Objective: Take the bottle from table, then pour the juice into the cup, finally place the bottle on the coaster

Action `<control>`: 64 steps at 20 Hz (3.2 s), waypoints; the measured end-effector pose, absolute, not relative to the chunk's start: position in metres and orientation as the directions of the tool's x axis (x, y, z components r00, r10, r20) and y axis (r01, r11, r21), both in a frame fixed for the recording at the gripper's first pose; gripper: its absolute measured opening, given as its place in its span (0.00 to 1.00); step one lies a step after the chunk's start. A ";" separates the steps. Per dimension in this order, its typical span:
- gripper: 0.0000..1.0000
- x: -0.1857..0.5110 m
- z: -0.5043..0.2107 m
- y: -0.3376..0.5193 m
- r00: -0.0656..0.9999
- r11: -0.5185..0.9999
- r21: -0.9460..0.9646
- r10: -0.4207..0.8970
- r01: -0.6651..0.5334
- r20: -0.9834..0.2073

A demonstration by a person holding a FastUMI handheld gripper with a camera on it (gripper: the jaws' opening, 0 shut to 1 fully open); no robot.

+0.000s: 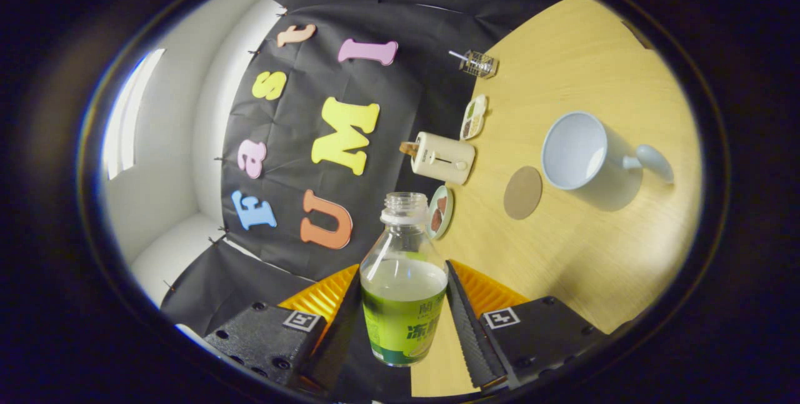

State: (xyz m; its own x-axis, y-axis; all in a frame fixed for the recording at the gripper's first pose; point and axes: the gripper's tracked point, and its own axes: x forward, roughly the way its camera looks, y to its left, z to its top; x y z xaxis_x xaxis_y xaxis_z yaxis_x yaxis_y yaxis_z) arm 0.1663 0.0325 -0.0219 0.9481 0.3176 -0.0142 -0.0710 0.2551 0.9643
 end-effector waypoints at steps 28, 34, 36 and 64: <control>0.79 0.174 0.006 0.000 0.948 -0.168 0.984 0.298 -0.064 0.112; 0.79 0.178 0.007 -0.010 0.948 -0.211 0.975 0.290 -0.074 0.135; 0.79 0.180 0.006 -0.014 0.948 -0.217 0.973 0.288 -0.075 0.137; 0.79 0.186 0.009 -0.039 0.946 -0.549 0.833 0.226 -0.074 0.233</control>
State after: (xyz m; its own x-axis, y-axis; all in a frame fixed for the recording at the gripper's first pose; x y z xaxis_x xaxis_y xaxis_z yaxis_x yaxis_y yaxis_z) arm 0.1857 -0.0392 0.0085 0.9459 0.2262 0.2325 -0.0736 -0.5485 0.8329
